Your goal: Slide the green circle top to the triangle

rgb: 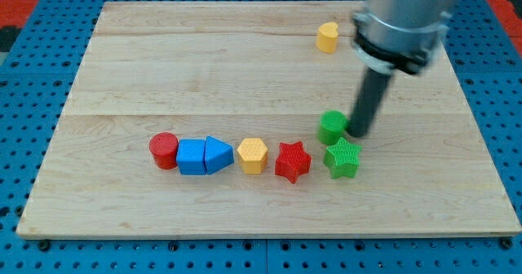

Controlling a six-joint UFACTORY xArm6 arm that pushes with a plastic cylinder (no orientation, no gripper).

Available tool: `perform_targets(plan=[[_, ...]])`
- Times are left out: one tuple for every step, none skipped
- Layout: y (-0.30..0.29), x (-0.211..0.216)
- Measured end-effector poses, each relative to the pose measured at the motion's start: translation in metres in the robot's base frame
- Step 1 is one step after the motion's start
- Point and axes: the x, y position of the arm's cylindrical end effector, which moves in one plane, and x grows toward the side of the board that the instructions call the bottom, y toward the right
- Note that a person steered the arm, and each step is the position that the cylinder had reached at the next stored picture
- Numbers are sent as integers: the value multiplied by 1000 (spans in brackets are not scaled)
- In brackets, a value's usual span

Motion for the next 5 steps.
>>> perform_targets(plan=[[-42, -49], [3, -15], [-11, 17], [-72, -15], [-125, -73]])
